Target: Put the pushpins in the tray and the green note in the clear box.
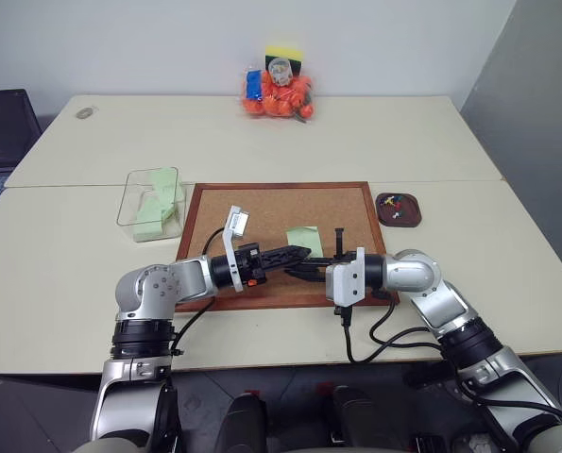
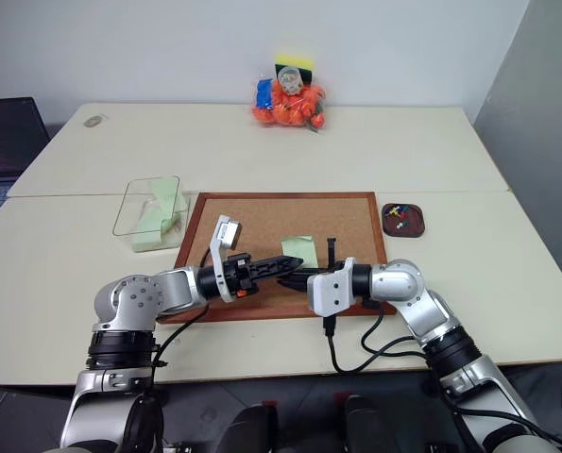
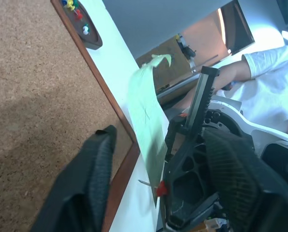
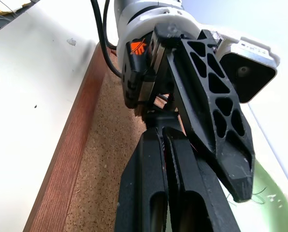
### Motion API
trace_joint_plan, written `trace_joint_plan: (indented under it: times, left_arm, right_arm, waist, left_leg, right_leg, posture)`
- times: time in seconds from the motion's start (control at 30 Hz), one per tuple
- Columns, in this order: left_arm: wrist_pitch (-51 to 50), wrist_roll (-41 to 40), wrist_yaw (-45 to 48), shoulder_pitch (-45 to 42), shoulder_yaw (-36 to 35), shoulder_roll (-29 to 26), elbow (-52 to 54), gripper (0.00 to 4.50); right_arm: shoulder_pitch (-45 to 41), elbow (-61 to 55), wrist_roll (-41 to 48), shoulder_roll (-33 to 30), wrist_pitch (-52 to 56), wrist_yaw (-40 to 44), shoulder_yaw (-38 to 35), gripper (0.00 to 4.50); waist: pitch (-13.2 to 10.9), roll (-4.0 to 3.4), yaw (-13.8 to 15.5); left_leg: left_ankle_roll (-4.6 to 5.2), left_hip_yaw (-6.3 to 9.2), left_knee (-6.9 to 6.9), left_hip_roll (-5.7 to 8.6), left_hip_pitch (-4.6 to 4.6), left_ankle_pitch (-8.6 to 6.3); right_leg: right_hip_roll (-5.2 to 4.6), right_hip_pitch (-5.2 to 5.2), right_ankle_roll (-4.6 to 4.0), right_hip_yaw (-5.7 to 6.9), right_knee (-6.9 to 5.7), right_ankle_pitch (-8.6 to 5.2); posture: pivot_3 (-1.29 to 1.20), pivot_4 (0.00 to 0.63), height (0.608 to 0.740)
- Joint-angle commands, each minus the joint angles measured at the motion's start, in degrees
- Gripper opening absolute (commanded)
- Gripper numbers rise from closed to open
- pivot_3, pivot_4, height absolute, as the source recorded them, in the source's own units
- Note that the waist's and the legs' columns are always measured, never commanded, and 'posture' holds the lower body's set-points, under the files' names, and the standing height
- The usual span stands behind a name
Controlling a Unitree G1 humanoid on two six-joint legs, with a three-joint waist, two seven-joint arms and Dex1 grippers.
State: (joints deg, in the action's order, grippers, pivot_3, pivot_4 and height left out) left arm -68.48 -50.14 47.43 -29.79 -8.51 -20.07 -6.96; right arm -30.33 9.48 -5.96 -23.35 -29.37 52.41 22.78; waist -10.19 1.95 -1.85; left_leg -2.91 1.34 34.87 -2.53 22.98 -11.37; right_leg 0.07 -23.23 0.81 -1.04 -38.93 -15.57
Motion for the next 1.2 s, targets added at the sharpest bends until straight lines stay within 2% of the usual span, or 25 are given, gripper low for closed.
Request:
trace_joint_plan:
  times: [0.03, 0.27, 0.37, 0.73, 1.2]
  left_arm:
    - [1.04, 0.38, 0.69, -0.36, 0.84, -0.46, 0.44, 1.92]
    - [1.64, 0.75, 1.19, -0.46, 0.95, -0.78, -0.01, 0.49]
    - [1.54, 0.33, 0.72, -0.71, 0.37, -0.39, -0.33, 0.06]
    - [3.49, 2.40, 0.81, -1.45, 1.30, -1.16, -1.06, 0.06]
    - [10.76, 8.23, 3.44, -2.81, 4.37, -2.74, -4.13, 0.06]
  right_arm:
    - [-1.49, -1.55, 0.36, 0.64, -1.73, -0.87, -0.29, 0.00]
    - [-1.53, -1.15, 0.24, 0.61, -2.35, -0.96, -0.11, 0.00]
    - [-1.63, -0.87, 0.16, 0.57, -2.69, -0.99, -0.11, 0.00]
    - [-1.64, -1.95, 0.75, -0.01, -1.53, -1.54, -0.68, 0.00]
    - [2.03, -12.41, 6.54, -0.94, 9.41, -1.69, -2.93, 0.00]
  waist:
    - [0.00, 0.00, 0.00]
    - [0.00, 0.00, 0.00]
    - [0.00, 0.00, 0.00]
    - [0.00, 0.00, 0.00]
    - [0.00, 0.00, 0.03]
  left_leg:
    - [0.00, 0.00, 0.00, 0.00, 0.00, 0.00]
    - [0.00, 0.00, 0.01, 0.00, 0.00, 0.00]
    - [0.00, 0.00, 0.01, 0.00, 0.00, 0.00]
    - [0.00, 0.00, 0.01, 0.00, 0.00, 0.00]
    - [0.00, 0.00, 0.01, 0.00, 0.00, 0.00]
  right_leg:
    - [0.00, 0.00, 0.00, -0.01, 0.00, 0.00]
    - [0.00, 0.00, 0.00, 0.01, 0.00, 0.00]
    - [0.00, 0.00, 0.00, 0.00, 0.00, 0.00]
    - [0.00, 0.01, 0.00, 0.00, 0.00, 0.00]
    - [-0.01, 0.01, 0.00, 0.01, -0.01, 0.00]
  posture:
    - [0.00, 0.150, 0.740]
    - [0.00, 0.150, 0.740]
    - [0.00, 0.150, 0.740]
    - [0.00, 0.150, 0.740]
    - [0.00, 0.150, 0.740]
